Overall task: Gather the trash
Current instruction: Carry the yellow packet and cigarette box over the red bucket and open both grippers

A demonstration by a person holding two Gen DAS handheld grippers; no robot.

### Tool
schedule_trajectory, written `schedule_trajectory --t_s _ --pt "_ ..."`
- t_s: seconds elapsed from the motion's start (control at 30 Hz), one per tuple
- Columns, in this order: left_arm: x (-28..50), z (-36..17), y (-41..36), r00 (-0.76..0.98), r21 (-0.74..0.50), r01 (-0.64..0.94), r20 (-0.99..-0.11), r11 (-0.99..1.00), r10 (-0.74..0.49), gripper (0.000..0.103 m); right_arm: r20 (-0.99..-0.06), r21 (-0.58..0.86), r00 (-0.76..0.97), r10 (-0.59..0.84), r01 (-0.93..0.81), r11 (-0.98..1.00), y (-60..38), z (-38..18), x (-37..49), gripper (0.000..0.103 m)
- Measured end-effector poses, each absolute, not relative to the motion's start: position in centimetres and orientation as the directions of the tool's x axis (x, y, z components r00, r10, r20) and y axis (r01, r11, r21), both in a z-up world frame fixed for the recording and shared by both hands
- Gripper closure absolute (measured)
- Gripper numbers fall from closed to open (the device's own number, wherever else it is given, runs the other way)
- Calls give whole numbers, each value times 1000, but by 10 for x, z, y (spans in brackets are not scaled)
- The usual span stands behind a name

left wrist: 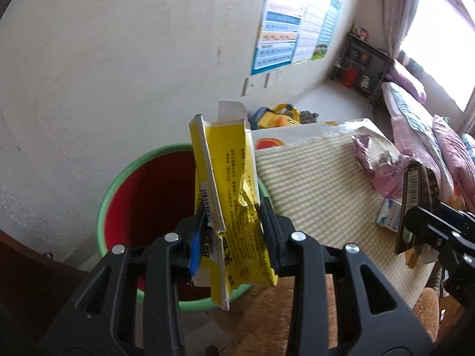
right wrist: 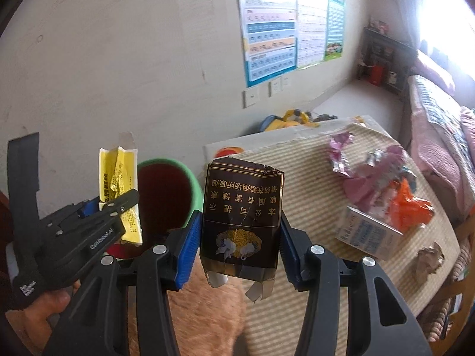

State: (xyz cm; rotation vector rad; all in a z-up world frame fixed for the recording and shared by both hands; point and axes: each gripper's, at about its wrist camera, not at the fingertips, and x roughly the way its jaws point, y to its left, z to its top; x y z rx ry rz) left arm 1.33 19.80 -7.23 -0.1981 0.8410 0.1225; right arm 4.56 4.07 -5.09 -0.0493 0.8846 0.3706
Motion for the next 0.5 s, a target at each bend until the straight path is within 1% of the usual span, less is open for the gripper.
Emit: schedule_trajectory --t_s 0.07,0.33,0.5 --pt "12 -73 207 663 -128 -205 -748 970 42 70 -762 104 573 303 -354 930 51 -51 48 55" --pt "11 -85 244 635 -100 -282 -765 954 108 70 -750 159 528 400 -443 882 96 -53 62 55" --pt "13 -96 260 603 -100 -301 -790 948 108 70 -753 211 481 449 -470 857 115 -58 74 55"
